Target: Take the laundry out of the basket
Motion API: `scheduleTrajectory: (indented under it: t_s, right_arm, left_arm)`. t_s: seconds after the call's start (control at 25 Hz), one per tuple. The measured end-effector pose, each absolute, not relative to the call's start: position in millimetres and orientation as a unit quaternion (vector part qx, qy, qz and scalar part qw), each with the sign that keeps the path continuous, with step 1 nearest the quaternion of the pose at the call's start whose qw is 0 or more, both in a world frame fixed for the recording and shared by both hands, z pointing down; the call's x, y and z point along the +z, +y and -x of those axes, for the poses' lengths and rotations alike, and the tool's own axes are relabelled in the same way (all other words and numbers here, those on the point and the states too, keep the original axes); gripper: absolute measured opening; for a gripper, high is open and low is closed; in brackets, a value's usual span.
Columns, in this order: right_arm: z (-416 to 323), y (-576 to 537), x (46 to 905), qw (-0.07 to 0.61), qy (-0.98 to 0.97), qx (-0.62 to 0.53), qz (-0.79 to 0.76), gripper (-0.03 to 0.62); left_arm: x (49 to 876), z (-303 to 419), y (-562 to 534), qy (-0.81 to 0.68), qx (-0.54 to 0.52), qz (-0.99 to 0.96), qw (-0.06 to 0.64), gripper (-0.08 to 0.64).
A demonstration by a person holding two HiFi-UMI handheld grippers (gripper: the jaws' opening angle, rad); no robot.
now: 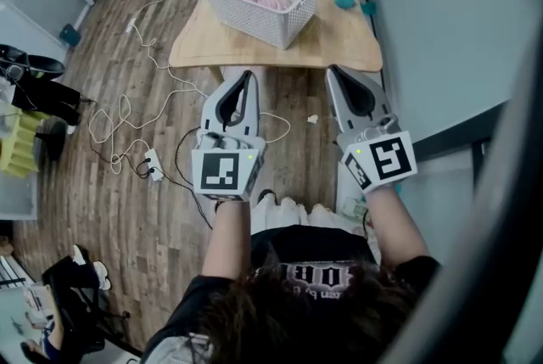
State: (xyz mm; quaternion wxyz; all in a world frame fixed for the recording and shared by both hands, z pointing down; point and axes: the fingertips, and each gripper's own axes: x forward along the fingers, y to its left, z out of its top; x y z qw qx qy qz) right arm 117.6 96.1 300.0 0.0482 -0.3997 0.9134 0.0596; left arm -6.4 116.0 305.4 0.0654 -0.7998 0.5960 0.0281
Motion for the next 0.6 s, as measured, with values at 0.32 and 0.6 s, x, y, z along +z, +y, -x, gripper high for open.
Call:
scheduleTrajectory:
  t_s: [0.32, 0.6]
  right_arm:
    - [-91.8, 53.2, 306.6, 0.045, 0.908, 0.06, 0.412, 0.028]
    - [-65.1, 2.3, 303.8, 0.043, 0.896, 0.06, 0.439, 0.028]
  left_arm:
    - [318.6, 44.8, 77.6, 0.602, 0.034, 0.796, 0.048, -0.009]
    - [319.8, 77.7, 24.9, 0.589, 0.028, 0.806, 0.048, -0.009]
